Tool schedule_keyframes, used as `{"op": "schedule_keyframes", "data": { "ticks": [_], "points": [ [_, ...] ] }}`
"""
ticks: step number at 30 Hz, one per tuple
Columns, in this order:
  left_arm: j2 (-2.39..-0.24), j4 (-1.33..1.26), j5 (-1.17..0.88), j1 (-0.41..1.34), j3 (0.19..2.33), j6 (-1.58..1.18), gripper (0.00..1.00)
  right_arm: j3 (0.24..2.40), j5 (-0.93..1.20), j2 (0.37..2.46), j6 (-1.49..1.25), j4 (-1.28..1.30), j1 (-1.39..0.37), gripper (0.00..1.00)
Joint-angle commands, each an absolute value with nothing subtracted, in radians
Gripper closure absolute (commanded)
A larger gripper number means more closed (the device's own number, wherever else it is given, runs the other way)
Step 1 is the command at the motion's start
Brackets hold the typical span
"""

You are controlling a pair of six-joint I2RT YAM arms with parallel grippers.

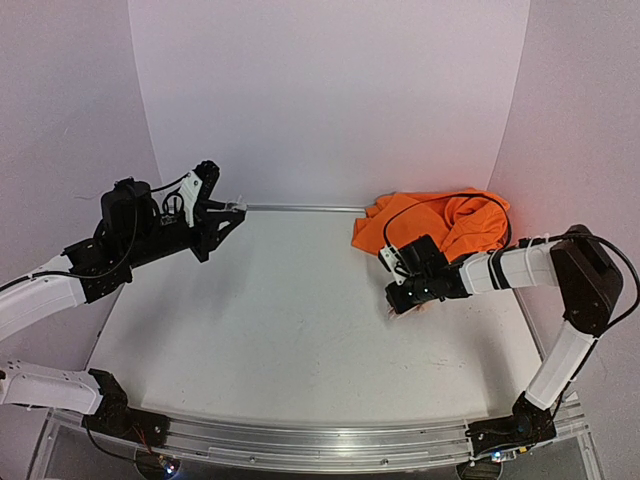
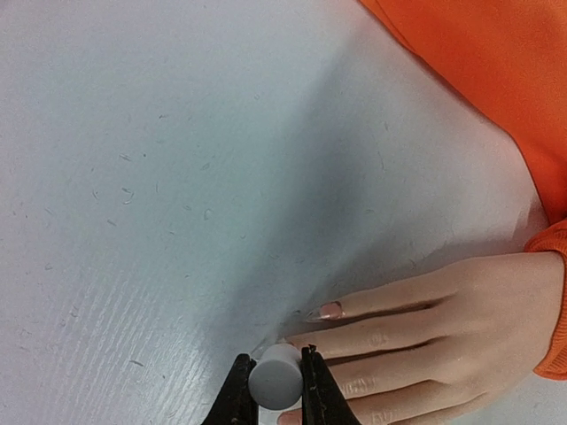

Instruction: Paint the nails

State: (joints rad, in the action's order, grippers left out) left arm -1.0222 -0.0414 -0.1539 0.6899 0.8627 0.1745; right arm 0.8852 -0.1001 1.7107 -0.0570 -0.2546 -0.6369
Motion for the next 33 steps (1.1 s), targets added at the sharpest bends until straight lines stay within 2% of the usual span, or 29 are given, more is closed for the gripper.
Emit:
{"op": "schedule_keyframes", "data": {
  "ticks": [1,23,33],
  "points": [
    [-1.014,-0.073,-0.161,0.684,0.876,0.162,1.0,0.903,-0.122,1.71,-0.074,-0.215,-0.643,1.0],
    [-1.013,-0.072,-0.165,0.683,0.874,0.16,1.0,0.903,-0.061,1.722,-0.075,-0.202,-0.647,1.0],
    [-1.01,-0.071,-0.166,0.683,0.873,0.16,1.0,0.922,-0.035,1.635,-0.106,-0.191,-0.655,1.0]
  ]
}}
